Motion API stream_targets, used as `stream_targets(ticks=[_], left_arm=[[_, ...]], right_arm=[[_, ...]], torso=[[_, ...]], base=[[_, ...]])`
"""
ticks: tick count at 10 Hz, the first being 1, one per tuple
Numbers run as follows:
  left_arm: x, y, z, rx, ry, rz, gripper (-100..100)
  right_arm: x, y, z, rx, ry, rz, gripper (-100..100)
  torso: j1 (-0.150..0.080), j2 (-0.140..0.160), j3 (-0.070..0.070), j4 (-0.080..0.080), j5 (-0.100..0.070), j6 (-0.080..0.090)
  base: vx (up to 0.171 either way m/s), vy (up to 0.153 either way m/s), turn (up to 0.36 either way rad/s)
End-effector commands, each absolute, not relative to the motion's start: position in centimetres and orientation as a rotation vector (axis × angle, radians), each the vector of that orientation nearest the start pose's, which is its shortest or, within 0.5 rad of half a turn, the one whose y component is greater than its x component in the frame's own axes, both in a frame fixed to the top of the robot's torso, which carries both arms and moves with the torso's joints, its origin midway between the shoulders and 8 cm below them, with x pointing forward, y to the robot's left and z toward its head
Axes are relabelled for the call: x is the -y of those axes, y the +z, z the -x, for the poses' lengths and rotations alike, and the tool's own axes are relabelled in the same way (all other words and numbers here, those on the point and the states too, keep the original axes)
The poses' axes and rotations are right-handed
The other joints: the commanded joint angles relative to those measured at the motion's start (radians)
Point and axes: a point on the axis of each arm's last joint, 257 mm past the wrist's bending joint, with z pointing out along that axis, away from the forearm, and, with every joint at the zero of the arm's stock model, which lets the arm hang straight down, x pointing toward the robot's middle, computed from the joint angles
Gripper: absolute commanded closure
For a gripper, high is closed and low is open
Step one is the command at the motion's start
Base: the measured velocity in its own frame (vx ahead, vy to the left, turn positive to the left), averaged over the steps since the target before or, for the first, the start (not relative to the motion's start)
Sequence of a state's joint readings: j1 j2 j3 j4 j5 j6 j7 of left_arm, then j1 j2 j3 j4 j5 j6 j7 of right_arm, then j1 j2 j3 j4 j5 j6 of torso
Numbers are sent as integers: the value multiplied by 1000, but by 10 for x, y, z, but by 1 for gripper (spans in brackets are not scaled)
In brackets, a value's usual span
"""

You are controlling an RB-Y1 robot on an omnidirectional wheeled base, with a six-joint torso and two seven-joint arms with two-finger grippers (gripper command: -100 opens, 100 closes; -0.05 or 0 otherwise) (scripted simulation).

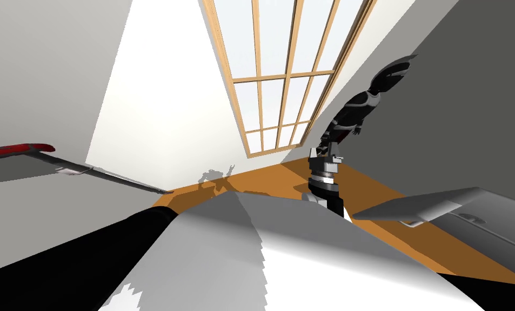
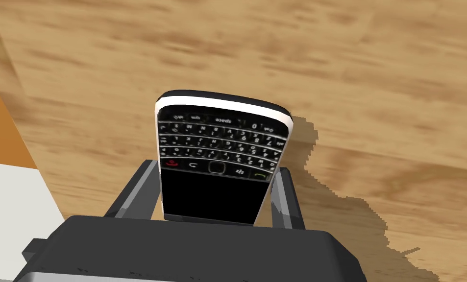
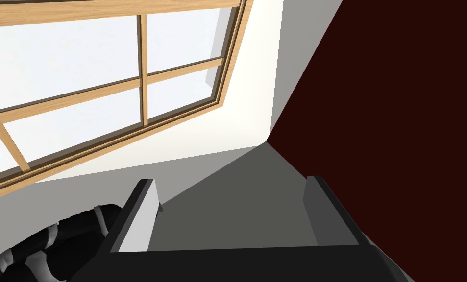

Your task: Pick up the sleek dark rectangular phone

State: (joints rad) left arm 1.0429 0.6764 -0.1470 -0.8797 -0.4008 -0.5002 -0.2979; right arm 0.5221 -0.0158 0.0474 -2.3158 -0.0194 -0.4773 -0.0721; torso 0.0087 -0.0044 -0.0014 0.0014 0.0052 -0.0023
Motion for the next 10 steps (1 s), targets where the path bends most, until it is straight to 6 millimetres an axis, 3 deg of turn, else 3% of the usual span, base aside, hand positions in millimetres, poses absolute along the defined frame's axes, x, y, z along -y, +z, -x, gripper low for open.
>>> stream_targets(ticks=[1,9,10], left_arm=[[-491,-506,234,-2843,75,682,100],[-471,-493,236,-2859,63,602,100],[-470,-492,237,-2861,63,599,0]], right_arm=[[266,28,-341,-599,1421,-699,0],[266,28,-341,-599,1421,-699,0],[266,28,-341,-599,1421,-699,0]], torso=[[0,0,0,0,0,0],[-2,3,2,1,0,1],[-3,4,2,1,-1,2]], base=[[76,75,125],[45,45,86],[0,0,0]])
